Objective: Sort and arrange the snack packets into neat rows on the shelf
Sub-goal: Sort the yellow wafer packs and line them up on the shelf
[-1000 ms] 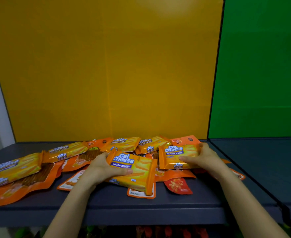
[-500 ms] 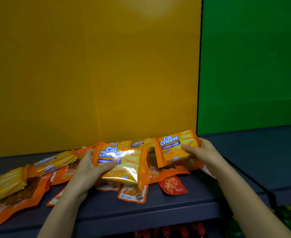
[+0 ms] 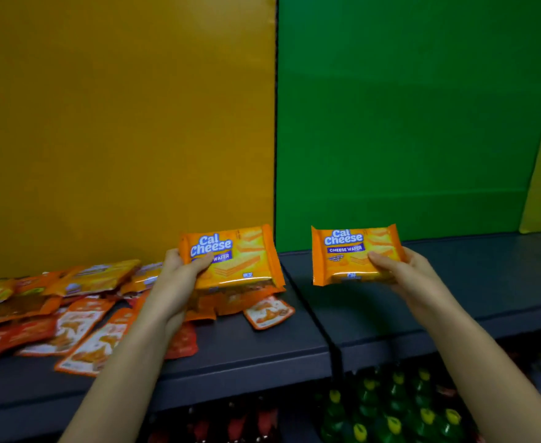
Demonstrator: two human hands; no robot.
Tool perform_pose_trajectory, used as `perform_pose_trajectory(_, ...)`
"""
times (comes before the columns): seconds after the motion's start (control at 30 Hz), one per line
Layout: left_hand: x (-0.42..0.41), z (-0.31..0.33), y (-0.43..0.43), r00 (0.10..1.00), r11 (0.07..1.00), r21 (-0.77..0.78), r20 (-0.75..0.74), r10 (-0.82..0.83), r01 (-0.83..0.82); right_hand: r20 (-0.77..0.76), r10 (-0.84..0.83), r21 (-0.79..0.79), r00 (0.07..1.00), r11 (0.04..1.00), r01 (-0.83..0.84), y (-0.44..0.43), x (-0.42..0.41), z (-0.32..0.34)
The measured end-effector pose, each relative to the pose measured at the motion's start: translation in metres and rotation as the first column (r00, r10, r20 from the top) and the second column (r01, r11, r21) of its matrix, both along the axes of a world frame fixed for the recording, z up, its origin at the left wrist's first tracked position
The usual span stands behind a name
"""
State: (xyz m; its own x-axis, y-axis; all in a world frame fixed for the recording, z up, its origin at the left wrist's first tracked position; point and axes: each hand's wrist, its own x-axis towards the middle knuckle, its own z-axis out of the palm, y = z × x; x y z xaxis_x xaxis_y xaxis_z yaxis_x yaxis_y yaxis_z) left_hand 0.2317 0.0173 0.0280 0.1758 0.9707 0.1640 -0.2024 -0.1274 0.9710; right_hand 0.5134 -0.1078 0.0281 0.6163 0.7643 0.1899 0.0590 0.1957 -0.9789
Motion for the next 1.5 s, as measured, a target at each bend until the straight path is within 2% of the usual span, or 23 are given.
perform_pose_trajectory(0.17,0.082,-0.021,-0.015,0.999,0.996,-0.079,-0.033,-0.04,0.037,0.033,-0.018,-0.041,0.999,0.999,0.019,-0.045,0.072,-0.005)
perform_pose_trajectory(0.37,0.151,-0.03,-0.022,0.983,0.974,-0.204,-0.127,-0.13,0.102,0.0,0.033,-0.124,0.999,0.992,-0.032,-0.058,0.109,-0.021)
perform_pose_trajectory(0.53,0.195,-0.032,0.005,0.964,0.971,-0.238,-0.25,-0.094,0.033,-0.025,0.092,-0.171,0.995,0.981,-0.094,-0.046,0.126,-0.031)
perform_pose_trajectory(0.87,0.255,-0.02,0.061,0.862,0.984,-0.123,-0.504,0.052,-0.132,-0.008,0.255,-0.252,0.967,0.935,-0.248,0.015,0.134,-0.041)
perform_pose_trajectory(1.0,0.266,-0.016,0.076,0.765,0.99,-0.04,-0.64,0.076,-0.132,0.052,0.32,-0.283,0.946,0.913,-0.293,0.038,0.135,-0.044)
perform_pose_trajectory(1.13,0.271,-0.022,0.091,0.662,0.994,-0.013,-0.747,0.064,-0.112,0.292,0.354,-0.388,0.888,0.893,-0.228,0.056,0.134,-0.048)
perform_pose_trajectory(1.23,0.271,-0.024,0.099,0.615,0.994,-0.007,-0.786,0.062,-0.108,0.451,0.38,-0.458,0.808,0.875,-0.156,0.063,0.13,-0.045)
perform_pose_trajectory(1.5,0.267,-0.018,0.097,0.277,0.99,0.124,-0.951,0.14,-0.074,0.637,0.491,-0.605,0.594,0.796,-0.009,0.075,0.13,-0.035)
